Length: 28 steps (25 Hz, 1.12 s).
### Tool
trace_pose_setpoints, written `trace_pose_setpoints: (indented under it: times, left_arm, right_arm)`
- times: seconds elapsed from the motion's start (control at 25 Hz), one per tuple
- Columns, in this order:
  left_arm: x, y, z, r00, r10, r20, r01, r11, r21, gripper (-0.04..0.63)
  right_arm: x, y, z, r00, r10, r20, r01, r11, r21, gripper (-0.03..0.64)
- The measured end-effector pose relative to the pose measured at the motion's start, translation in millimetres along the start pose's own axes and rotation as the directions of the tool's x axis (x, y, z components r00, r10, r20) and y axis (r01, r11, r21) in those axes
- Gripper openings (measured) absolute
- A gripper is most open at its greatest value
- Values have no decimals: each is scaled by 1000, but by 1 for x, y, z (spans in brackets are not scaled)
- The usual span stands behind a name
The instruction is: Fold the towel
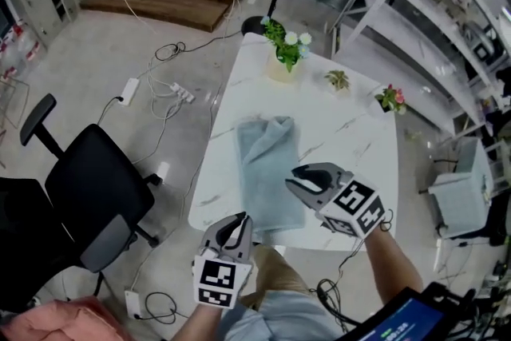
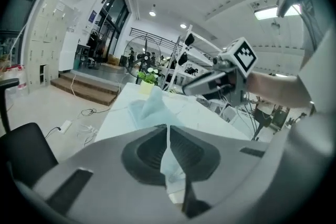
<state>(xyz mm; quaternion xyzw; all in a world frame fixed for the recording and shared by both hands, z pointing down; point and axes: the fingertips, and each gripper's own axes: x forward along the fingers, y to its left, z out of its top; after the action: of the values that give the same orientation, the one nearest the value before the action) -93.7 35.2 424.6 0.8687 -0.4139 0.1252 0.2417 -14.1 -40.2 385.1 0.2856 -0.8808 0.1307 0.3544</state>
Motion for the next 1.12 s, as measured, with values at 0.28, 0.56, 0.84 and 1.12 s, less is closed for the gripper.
trace_pose_setpoints:
  times: [0.28,0.56,0.84,1.12]
  left_arm:
    - [55,-30,-9,993,-77,-84,78,997,7,21]
    - [81,-20,-57,966,-94,-242,77,994,-79,21]
    - [84,-18,-64,958,-60,-282,39,996,-79,18]
    - [87,-21,-66,958,-32,-286,12,997,-71,18]
  right_arm:
    - [34,-104,-13,984,-69,-165,49,991,-124,91]
    - [129,-97,34,984,164,-64,-175,953,-248,91]
    - [205,-80,23,942,289,-171,-331,880,-340,91]
    - [174,-118,36,938,297,-180,-339,894,-294,219]
